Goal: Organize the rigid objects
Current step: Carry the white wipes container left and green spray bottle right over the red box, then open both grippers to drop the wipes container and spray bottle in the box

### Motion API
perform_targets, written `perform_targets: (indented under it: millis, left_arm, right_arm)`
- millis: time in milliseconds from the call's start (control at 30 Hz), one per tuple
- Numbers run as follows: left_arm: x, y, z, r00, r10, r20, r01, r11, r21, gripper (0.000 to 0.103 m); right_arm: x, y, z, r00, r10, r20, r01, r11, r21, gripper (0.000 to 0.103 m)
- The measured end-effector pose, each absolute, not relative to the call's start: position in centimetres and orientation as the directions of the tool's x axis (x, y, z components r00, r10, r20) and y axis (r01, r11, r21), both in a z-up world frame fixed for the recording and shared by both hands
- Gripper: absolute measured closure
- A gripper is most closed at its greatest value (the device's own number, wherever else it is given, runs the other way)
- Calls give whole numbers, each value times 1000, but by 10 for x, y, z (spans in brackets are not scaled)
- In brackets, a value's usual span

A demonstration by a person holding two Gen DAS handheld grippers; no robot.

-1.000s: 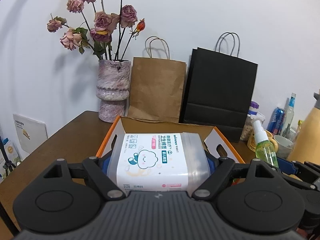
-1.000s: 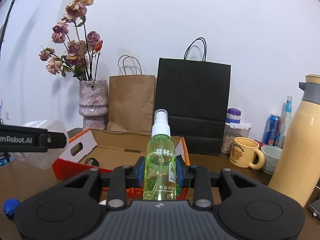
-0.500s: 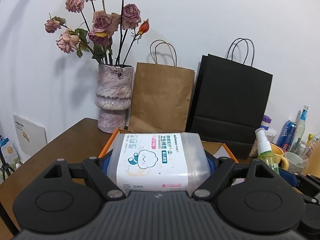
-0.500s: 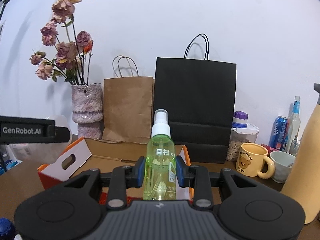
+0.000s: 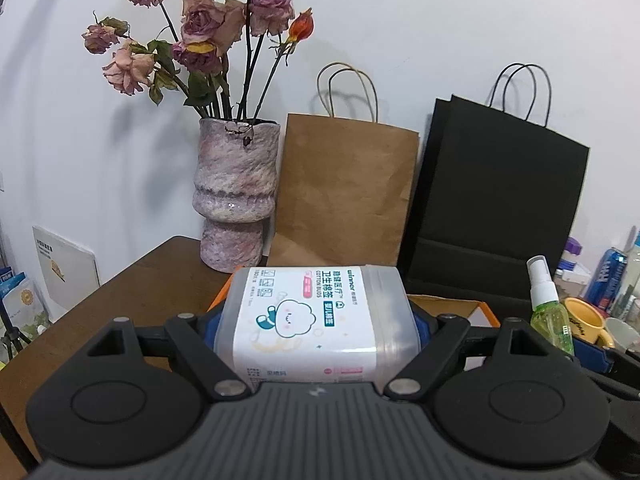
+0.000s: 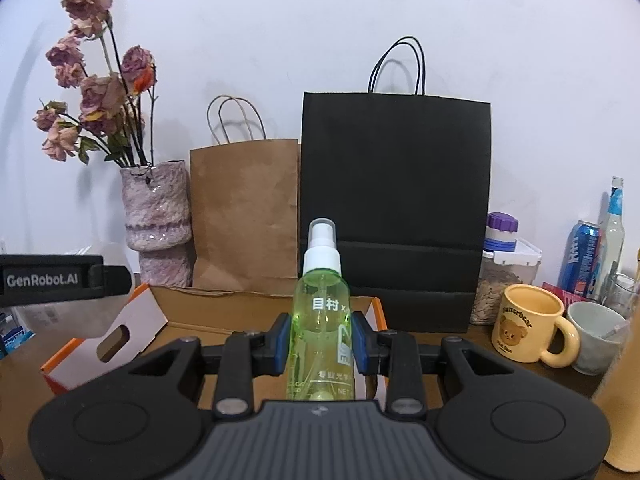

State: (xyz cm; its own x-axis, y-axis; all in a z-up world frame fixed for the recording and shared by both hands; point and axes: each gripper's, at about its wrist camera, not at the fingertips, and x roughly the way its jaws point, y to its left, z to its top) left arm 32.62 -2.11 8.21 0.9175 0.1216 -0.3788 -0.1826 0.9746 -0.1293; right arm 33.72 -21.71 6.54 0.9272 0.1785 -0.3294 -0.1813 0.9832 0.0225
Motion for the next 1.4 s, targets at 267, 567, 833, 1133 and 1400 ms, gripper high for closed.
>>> perform_targets:
  millis: [267, 567, 833, 1133, 1400]
  left_arm:
    - [358, -16, 69, 894, 171, -415, -228, 970, -90, 19]
    - [382, -10, 47, 854, 225, -469, -273, 961, -37, 19]
    - [390, -8, 35, 838, 243, -489, -281, 960, -4, 19]
    - [392, -12, 31, 833, 242, -497, -268, 963, 20, 19]
    - [389, -14, 34, 843, 260, -472, -276, 960, 37, 0]
  right_arm:
    - [373, -213, 58, 911, 183, -370, -190, 982, 18, 73]
    - [400, -211, 44, 884, 198, -424, -206, 978, 28, 73]
    - [406, -207, 27, 869, 211, -447, -225, 974, 22, 73]
    - [413, -209, 16, 849, 198, -489, -217, 976, 19, 72]
    - [411, -210, 20, 857, 181, -482, -205, 979, 4, 28]
